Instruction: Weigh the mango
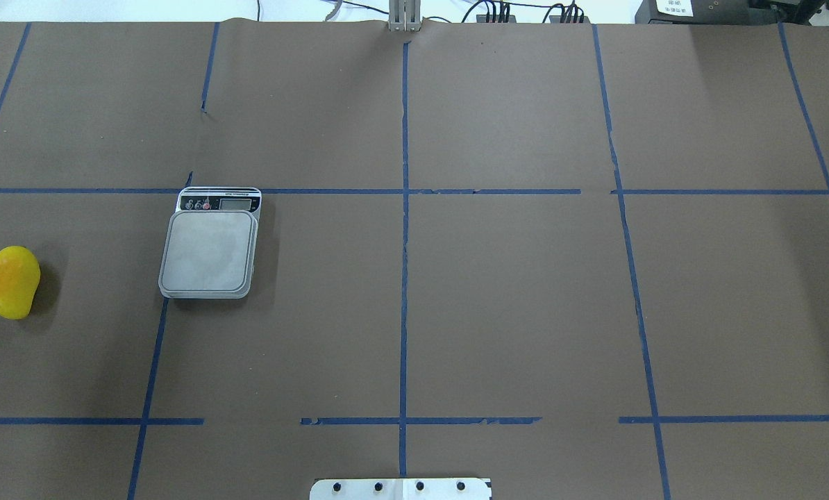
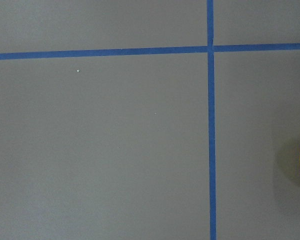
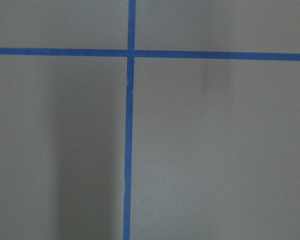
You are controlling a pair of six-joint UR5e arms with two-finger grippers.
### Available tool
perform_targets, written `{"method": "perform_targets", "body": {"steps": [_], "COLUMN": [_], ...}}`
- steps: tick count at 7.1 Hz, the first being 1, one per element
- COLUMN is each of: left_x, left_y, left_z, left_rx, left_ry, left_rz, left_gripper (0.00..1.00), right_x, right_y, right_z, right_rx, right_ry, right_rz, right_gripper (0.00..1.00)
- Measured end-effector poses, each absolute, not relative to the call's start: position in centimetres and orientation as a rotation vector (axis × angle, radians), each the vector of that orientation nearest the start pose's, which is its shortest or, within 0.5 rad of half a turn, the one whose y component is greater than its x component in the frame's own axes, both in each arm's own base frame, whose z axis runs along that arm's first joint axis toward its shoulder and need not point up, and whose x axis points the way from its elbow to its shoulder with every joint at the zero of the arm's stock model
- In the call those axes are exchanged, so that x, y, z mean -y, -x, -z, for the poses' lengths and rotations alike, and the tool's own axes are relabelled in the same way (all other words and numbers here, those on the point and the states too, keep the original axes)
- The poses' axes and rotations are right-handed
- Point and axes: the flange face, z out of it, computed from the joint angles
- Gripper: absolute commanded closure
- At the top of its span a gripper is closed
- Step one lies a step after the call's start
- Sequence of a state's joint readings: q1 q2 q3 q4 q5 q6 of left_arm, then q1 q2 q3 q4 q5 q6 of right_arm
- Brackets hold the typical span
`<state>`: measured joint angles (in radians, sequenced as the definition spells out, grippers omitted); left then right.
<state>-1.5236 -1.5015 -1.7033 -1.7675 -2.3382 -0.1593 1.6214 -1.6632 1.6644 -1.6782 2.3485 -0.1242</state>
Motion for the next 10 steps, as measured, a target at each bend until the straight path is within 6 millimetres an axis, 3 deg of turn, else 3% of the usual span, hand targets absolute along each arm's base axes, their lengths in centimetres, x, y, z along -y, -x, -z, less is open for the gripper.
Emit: {"method": "perform_targets", "body": {"steps": [1,3,5,7,10], "left_x": [47.9,45.8,44.2,43.3,42.8], "left_y": [0.5,-7.0,-13.0,-16.6,-20.0], "left_z": [-59.8,-59.7,-60.0,-60.6,-62.5], "left_rx": [-0.816,-0.884,-0.881,-0.849,-0.822], "left_ry": [-0.184,-0.169,-0.127,-0.104,-0.054], "left_rz": [0.030,0.052,0.062,0.050,0.008], "left_gripper": [0.00,0.00,0.00,0.00,0.00], "right_x": [44.1,44.1,44.0,44.1,44.1], "right_y": [-8.6,-8.6,-8.6,-8.6,-8.6], "right_z": [-66.6,-66.6,-66.7,-66.7,-66.6], "right_rx": [0.783,0.783,0.783,0.783,0.783], "right_ry": [0.033,0.032,0.033,0.033,0.032], "right_rz": [0.029,0.029,0.028,0.028,0.029], "right_gripper": [0.00,0.00,0.00,0.00,0.00]}}
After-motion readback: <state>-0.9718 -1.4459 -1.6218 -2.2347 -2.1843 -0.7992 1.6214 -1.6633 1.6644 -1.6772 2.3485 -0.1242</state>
